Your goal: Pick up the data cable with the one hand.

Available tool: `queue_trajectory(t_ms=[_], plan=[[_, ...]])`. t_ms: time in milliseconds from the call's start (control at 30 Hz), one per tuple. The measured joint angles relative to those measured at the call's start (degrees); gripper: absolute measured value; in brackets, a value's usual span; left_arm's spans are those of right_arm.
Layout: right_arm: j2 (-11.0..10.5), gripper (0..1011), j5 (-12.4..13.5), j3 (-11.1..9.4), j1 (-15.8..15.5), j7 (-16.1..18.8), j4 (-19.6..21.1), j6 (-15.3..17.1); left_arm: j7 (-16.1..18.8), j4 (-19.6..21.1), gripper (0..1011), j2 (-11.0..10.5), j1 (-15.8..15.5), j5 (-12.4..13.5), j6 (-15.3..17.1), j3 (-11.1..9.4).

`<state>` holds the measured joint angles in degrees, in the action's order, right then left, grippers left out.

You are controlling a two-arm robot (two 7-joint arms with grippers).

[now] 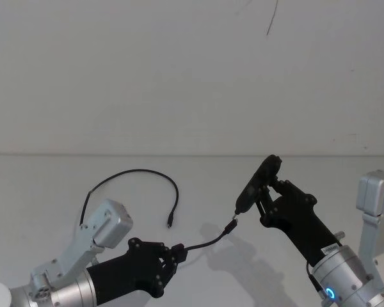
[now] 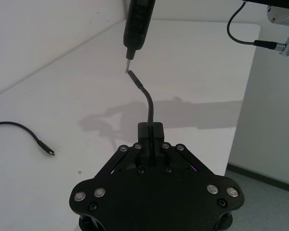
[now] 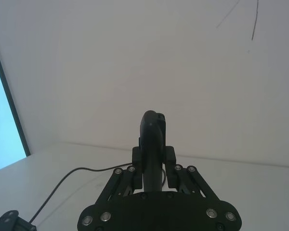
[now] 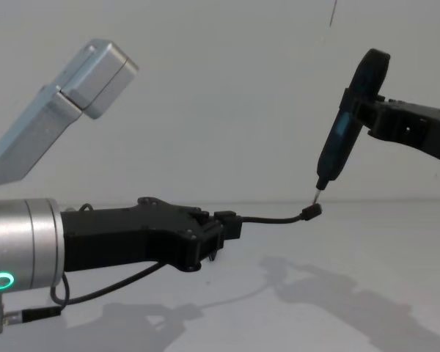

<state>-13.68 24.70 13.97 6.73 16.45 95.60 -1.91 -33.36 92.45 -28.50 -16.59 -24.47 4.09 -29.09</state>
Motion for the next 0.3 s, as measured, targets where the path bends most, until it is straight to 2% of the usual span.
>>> queue_trajectory(t_ms=[300], plan=[[-0.2, 269, 0.8, 0.0, -0.2, 0.3, 0.5, 0.4, 0.0, 0.0, 50, 0.0, 0.0, 0.0, 0.0, 0.0]])
